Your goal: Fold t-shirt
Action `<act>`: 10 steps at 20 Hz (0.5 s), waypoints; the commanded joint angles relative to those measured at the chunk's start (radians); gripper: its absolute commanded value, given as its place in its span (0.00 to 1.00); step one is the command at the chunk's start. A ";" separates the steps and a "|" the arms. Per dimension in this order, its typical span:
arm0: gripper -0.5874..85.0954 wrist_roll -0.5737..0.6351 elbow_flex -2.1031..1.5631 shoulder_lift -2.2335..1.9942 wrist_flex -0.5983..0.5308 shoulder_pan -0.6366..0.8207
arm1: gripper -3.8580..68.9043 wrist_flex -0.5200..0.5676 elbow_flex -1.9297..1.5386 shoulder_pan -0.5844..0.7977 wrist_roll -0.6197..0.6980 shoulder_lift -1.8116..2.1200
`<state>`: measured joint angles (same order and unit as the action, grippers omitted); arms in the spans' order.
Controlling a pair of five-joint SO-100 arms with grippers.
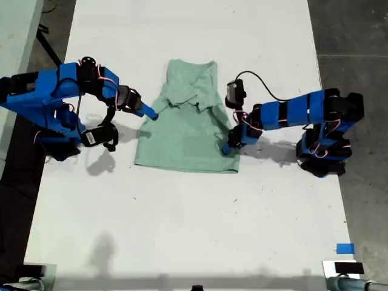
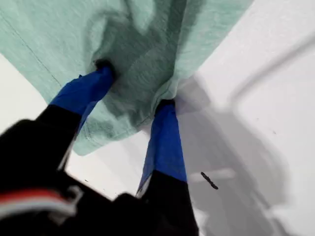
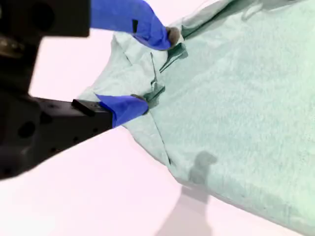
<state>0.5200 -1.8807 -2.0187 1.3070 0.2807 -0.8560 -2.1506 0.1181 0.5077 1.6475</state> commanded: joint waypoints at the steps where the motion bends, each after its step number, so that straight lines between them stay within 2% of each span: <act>1: 0.26 -0.009 0.015 -0.005 -0.012 -0.012 | 0.36 0.011 0.037 0.020 0.018 -0.008; 2: 0.26 -0.009 0.014 -0.005 -0.012 -0.012 | 0.29 0.012 0.034 0.021 0.014 -0.012; 4: 0.26 -0.008 0.014 -0.003 -0.014 -0.012 | 0.07 0.012 0.029 0.023 -0.006 -0.012; 5: 0.26 -0.006 0.014 -0.003 -0.014 -0.011 | 0.04 0.011 0.029 0.023 -0.014 -0.012; 8: 0.26 -0.003 0.014 -0.003 -0.014 -0.008 | 0.04 -0.020 0.057 0.015 -0.021 -0.012; 10: 0.26 -0.003 0.014 0.000 -0.014 -0.008 | 0.04 -0.095 0.110 0.011 -0.026 -0.011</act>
<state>0.5200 -1.8807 -2.0157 1.3070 0.2807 -0.8851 -2.1108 0.1258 0.4909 1.6291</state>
